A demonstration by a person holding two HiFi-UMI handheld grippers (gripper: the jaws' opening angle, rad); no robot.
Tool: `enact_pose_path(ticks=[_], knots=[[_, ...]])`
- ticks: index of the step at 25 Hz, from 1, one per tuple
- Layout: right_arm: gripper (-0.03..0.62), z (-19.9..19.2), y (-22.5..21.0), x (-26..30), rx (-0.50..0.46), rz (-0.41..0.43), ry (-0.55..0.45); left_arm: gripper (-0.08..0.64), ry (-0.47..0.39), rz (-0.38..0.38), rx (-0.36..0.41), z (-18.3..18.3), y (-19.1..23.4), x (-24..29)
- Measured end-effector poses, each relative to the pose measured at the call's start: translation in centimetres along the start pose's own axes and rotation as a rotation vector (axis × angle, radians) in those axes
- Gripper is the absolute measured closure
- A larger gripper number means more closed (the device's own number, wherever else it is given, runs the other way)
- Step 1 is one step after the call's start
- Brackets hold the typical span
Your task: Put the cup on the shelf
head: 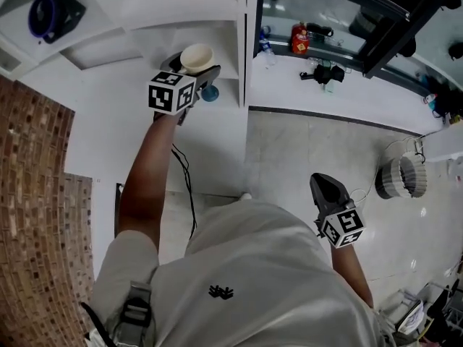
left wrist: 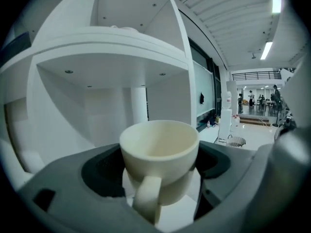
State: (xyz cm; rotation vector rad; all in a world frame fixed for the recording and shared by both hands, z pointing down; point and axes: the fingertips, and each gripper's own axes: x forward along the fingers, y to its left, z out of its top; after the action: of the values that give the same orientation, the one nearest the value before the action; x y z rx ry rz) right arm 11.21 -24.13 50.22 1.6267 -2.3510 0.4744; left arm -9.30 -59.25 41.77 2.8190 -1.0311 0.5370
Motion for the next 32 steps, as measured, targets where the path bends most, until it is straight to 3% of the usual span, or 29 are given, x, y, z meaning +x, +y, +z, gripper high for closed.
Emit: enact_pose_path(ticks=[14,32], knots=[[0.566,-0.2,0.2,1.3,0.040,-0.073,0.042,0.140,0.015,0.005,-0.029,0.3,5.8,6.3],[0.566,0.2,-0.8,1.5,0.045,-0.107,0.063,0.137,0.023,0.025,-0.024,-1.3,7.9,9.6]])
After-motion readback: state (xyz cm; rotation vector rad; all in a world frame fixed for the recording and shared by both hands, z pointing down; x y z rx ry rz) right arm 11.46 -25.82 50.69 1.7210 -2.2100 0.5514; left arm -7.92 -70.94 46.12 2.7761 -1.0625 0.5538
